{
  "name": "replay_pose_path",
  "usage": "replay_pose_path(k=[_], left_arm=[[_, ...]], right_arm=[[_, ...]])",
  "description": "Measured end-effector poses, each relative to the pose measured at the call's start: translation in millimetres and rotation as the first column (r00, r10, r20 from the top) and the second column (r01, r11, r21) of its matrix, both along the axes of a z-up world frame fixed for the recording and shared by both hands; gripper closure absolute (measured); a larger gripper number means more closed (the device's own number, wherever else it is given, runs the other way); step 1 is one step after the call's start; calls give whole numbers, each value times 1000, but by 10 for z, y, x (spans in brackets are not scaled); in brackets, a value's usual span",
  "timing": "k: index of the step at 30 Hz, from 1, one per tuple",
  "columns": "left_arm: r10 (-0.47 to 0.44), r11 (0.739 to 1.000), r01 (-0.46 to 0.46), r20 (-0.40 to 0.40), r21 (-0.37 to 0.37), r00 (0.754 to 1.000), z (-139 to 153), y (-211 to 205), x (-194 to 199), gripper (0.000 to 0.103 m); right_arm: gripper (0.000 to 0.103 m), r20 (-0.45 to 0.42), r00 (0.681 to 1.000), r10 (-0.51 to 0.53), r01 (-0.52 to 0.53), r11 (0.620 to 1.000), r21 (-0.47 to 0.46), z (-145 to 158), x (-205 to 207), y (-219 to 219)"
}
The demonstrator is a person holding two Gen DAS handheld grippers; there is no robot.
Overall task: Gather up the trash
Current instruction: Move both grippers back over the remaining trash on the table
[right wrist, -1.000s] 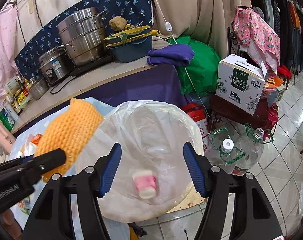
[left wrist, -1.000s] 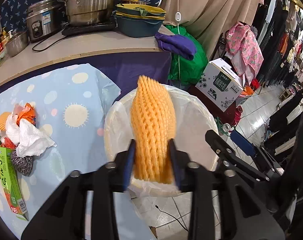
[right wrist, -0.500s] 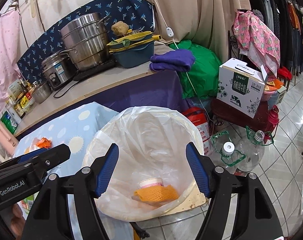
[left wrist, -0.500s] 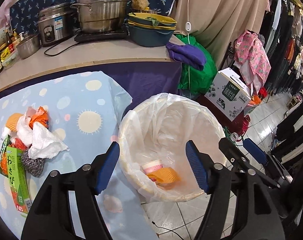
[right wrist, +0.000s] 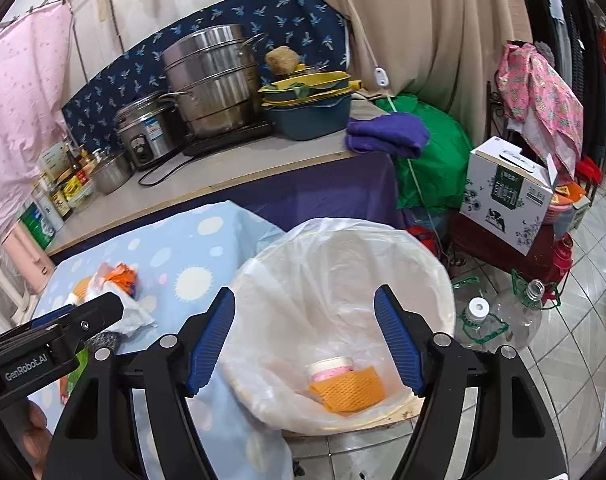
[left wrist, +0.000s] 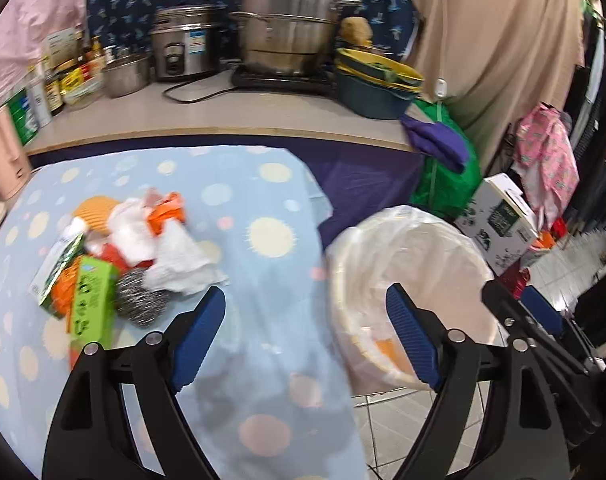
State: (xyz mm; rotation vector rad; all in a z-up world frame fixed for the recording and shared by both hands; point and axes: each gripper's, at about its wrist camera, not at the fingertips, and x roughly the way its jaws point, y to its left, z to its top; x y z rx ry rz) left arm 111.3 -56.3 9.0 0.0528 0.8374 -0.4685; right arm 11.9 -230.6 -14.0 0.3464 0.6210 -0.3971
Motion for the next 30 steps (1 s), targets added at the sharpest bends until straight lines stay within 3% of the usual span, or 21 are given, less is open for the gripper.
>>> replay_pose_path(k=[7, 14, 21, 30], left_arm=[[145, 989, -145, -27, 19, 989, -157, 629, 85, 17], [278, 959, -275, -37, 73, 960, -368, 1243, 151, 17], [333, 937, -326, -44, 123, 942, -614, 1608, 139, 17], [362, 926, -350, -67, 145, 930, -827, 1791, 199, 16]], right_arm=[[30, -10, 998, 66, -66, 998, -5, -17, 112, 352], [30, -35, 991, 130, -130, 991, 0, -105, 233, 689], [30, -62, 980, 191, -191, 982, 2, -193, 369, 997], [30, -106, 962, 251, -252, 968, 5, -336, 521, 1323]])
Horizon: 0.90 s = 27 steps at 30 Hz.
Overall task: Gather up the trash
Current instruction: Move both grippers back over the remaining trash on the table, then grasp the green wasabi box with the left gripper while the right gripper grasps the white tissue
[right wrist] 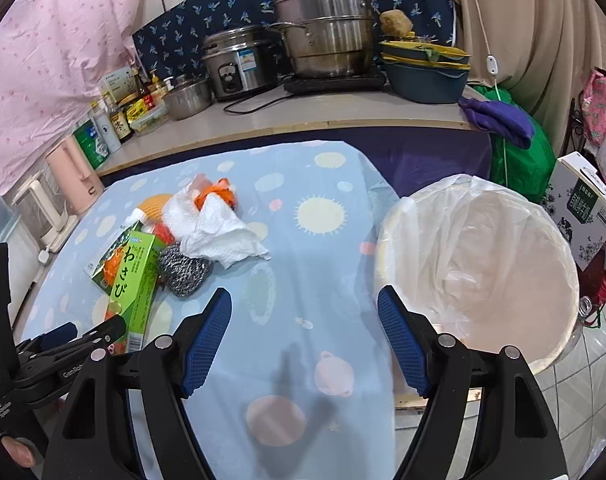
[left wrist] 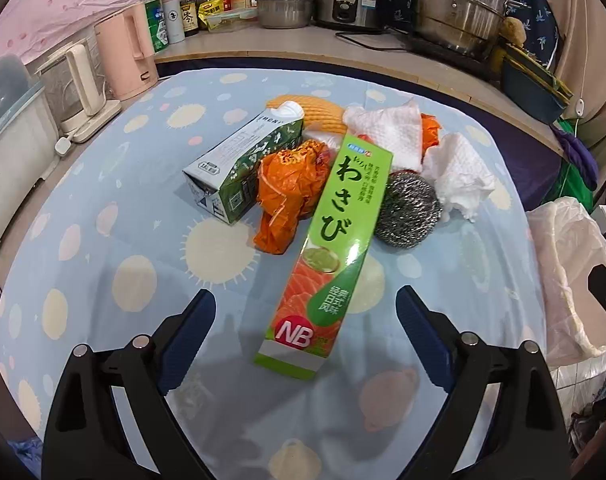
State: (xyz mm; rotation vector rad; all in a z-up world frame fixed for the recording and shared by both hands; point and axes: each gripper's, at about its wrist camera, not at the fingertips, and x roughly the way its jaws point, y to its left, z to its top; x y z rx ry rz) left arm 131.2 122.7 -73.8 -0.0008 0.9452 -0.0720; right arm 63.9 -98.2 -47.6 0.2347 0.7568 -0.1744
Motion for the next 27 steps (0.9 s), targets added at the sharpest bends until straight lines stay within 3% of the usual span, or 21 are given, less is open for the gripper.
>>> replay_pose_path(k=[14, 27], left_arm=[[12, 1000, -12, -29, 1, 1000, -201, 52, 160, 16], [9, 999, -11, -58, -37, 998, -294, 95, 259, 16]], right_arm=[[30, -22, 999, 43, -43, 999, -11, -121, 287, 240], [30, -9, 998, 64, -64, 998, 19, -149, 814, 375]])
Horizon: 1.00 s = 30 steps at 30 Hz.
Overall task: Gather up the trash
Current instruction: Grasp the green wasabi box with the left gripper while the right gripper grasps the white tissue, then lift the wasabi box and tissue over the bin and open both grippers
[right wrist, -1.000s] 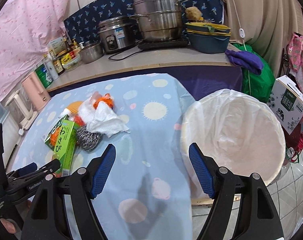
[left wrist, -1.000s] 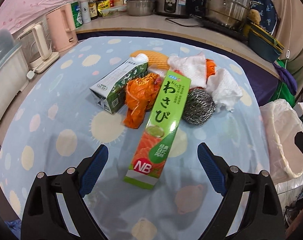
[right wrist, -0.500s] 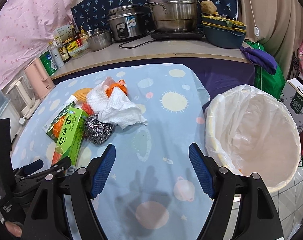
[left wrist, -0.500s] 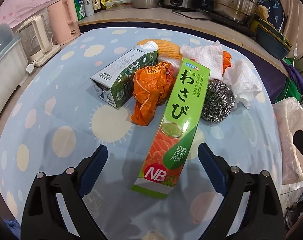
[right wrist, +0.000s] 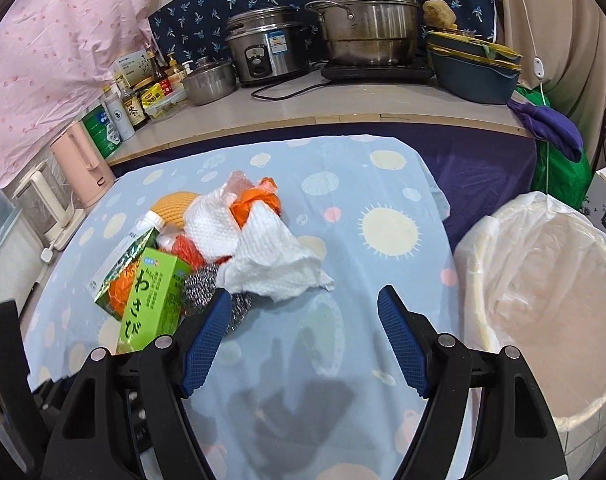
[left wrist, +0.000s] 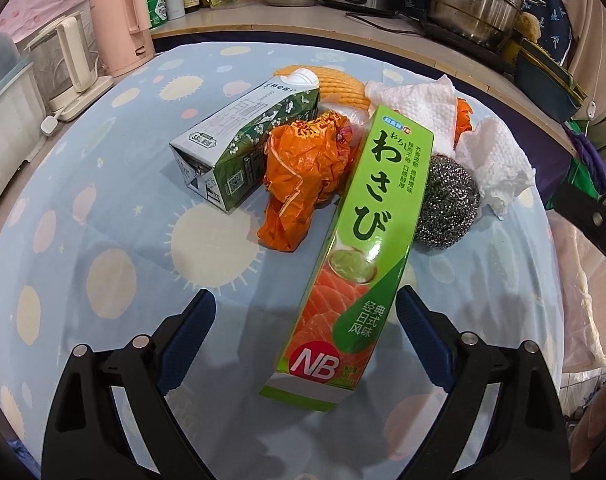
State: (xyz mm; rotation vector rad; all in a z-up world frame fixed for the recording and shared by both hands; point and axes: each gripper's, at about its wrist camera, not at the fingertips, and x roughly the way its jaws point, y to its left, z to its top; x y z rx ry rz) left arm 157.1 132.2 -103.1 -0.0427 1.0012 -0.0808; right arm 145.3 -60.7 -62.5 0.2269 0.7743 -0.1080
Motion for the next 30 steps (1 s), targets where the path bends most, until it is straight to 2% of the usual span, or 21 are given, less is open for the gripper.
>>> replay_pose_path(k=[7, 13, 15, 17, 18, 20, 23, 30], left_arm=[[-16, 1000, 15, -12, -17, 1000, -24, -9, 23, 21], [-47, 998, 46, -46, -35, 998, -76, -66, 41, 40], [-55, 998, 53, -56, -44, 997, -85, -80, 38, 46], [-65, 997, 62, -62, -49, 996, -84, -100, 24, 53], [-70, 996, 67, -65, -50, 995, -81, -108, 20, 56], [-75, 996, 71, -69, -53, 995, -74, -109, 10, 58], [-78, 995, 74, -67, -63, 995, -52, -104, -12, 60], [-82, 994, 79, -36, -79, 996, 130, -91, -122, 65]], right_arm=[[30, 22, 1000, 14, -14, 1000, -11, -18, 326, 82], [31, 11, 1000, 24, -24, 1000, -3, -93, 523, 96], [36, -1, 999, 32, -32, 999, -10, -135, 556, 113], [55, -25, 999, 44, -45, 999, -10, -198, 575, 118], [60, -33, 998, 48, -48, 999, -7, -224, 574, 117], [76, -40, 998, 54, -54, 999, 4, -261, 549, 100], [92, -38, 997, 60, -60, 998, 14, -271, 493, 88], [95, 21, 999, 42, -42, 998, 38, -57, 246, 3]])
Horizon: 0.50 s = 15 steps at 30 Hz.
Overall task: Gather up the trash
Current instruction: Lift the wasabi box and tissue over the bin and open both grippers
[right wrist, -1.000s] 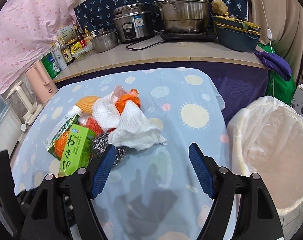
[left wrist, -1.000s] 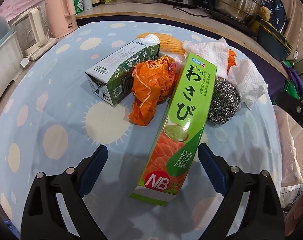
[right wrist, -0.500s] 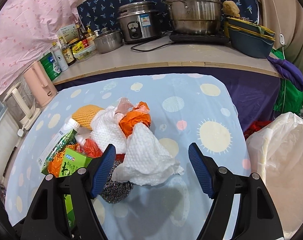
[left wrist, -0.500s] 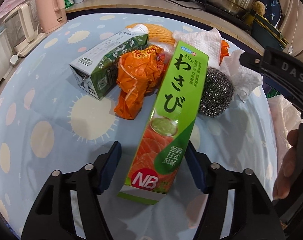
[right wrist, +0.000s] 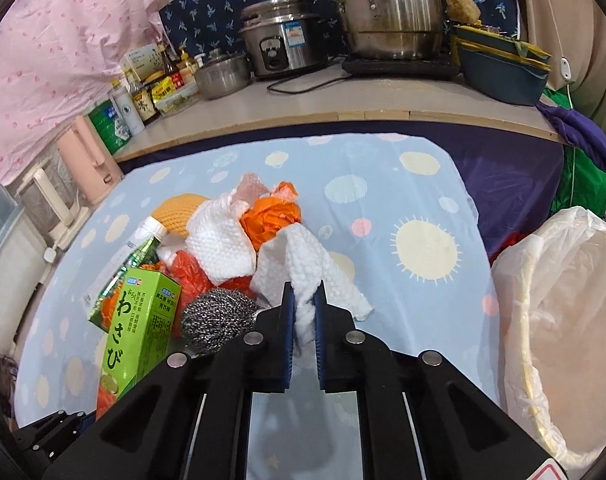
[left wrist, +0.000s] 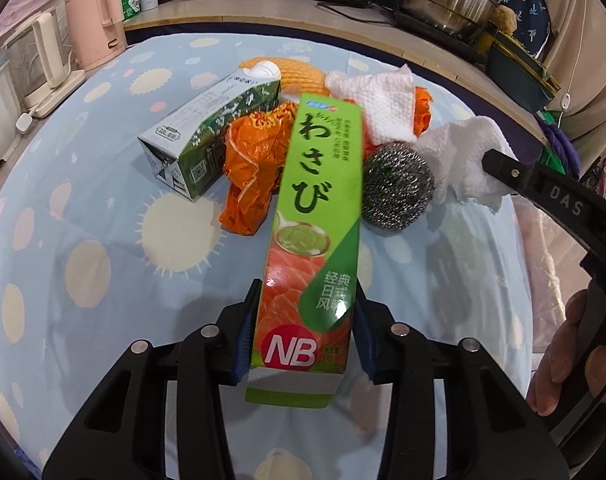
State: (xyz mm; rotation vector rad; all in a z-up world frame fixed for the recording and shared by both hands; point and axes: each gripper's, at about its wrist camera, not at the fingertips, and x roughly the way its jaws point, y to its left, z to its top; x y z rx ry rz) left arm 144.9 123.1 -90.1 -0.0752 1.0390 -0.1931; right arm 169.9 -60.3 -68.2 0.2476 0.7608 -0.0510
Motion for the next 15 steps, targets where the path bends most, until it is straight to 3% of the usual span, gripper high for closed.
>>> replay_pose_path(k=[15], left_arm=[[-30, 999, 35, 129, -37, 991, 618, -75, -330, 66]], right_arm=[[95, 169, 984, -50, 40, 998, 58, 694, -605, -270]])
